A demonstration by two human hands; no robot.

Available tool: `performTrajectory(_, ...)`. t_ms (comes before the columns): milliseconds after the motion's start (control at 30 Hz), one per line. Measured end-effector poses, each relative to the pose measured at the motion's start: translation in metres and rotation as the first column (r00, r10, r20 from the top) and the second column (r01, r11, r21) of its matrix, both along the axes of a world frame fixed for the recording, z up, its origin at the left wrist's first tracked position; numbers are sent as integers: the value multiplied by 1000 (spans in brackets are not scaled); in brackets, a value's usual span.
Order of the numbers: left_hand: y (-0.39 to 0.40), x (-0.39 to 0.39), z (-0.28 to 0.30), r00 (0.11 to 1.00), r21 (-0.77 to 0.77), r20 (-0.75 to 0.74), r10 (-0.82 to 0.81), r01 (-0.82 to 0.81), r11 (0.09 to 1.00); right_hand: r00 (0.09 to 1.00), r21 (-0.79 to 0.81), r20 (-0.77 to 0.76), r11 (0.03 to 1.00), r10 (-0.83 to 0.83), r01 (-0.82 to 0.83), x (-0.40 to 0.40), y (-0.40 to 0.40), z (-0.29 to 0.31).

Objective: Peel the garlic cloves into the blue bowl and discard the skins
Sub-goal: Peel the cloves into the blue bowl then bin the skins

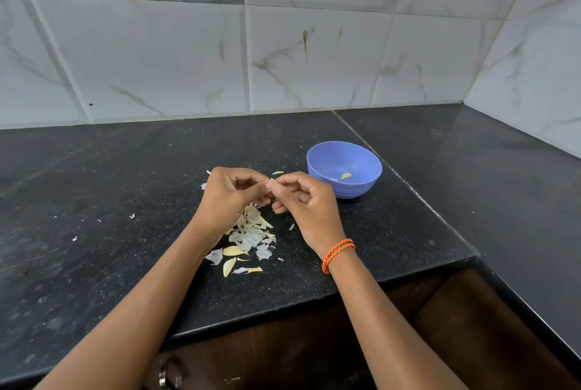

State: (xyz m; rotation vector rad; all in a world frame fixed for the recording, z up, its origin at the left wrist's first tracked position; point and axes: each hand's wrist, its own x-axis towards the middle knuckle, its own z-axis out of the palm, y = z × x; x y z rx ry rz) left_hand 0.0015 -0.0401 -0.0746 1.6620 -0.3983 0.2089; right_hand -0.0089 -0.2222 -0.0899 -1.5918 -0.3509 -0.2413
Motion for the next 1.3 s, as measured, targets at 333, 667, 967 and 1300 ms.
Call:
performTrajectory(333,0,1,-1,997,-75,-74,32,-38,996,991,-96,111,992,-76,86,4,-4,-5)
performTrajectory(667,-1,0,0,995,-96,-82,49,-57,994,939,-260,265,922,-219,288,-2,4,-3)
performTrajectory(967,-7,0,-1,996,-23,1,90,-90,996,951,-194,180,939,-252,285,0,-3,-2)
performTrajectory(1300,-9,0,-2,998,-9,-14,55,-55,998,938,-168,225,938,-263,303,0,-2,-1)
